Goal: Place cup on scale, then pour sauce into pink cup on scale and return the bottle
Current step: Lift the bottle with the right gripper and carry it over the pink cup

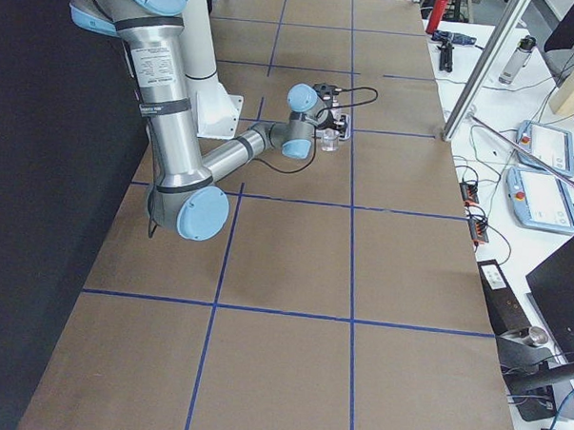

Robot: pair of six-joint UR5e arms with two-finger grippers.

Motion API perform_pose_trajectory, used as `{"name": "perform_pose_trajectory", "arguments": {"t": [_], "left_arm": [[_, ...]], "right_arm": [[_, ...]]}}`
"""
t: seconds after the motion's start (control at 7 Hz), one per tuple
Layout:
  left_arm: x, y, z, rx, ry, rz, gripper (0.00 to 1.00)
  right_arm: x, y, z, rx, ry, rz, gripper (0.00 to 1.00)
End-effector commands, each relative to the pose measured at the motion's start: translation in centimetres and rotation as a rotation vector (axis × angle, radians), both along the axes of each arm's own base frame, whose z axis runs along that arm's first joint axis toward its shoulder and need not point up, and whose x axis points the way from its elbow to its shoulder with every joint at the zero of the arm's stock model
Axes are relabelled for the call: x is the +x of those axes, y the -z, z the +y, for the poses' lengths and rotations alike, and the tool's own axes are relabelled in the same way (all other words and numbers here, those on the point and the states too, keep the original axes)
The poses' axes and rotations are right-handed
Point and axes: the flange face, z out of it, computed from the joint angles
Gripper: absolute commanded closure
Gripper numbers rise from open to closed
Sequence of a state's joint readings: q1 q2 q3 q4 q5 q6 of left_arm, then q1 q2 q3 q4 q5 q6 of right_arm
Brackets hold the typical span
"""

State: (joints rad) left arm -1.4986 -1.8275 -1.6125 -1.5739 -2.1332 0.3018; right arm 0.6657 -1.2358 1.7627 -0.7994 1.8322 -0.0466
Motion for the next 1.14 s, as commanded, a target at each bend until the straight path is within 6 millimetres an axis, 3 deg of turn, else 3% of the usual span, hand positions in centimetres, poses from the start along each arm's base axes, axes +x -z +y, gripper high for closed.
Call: {"name": "perform_pose_trajectory", "arguments": {"t": [0.0, 0.43, 1.0], "left_arm": [[0.1, -0.4, 0.1, -0.010, -0.002, 0.010, 0.00], [0.2, -0.6, 0.1, -0.017, -0.008, 0.029, 0.00], [0.2, -1.3, 0.6, -0.028, -0.008, 0.030, 0.00]], "right_arm": [[-2.2, 4.3, -1.0, 0.000, 0.040, 0.145, 1.00], [-4.0, 6.5, -1.7, -0.025, 0.088, 0.297, 1.00], [-4.7, 7.1, -2.2, -0.027, 0.092, 0.520, 1.00]]}}
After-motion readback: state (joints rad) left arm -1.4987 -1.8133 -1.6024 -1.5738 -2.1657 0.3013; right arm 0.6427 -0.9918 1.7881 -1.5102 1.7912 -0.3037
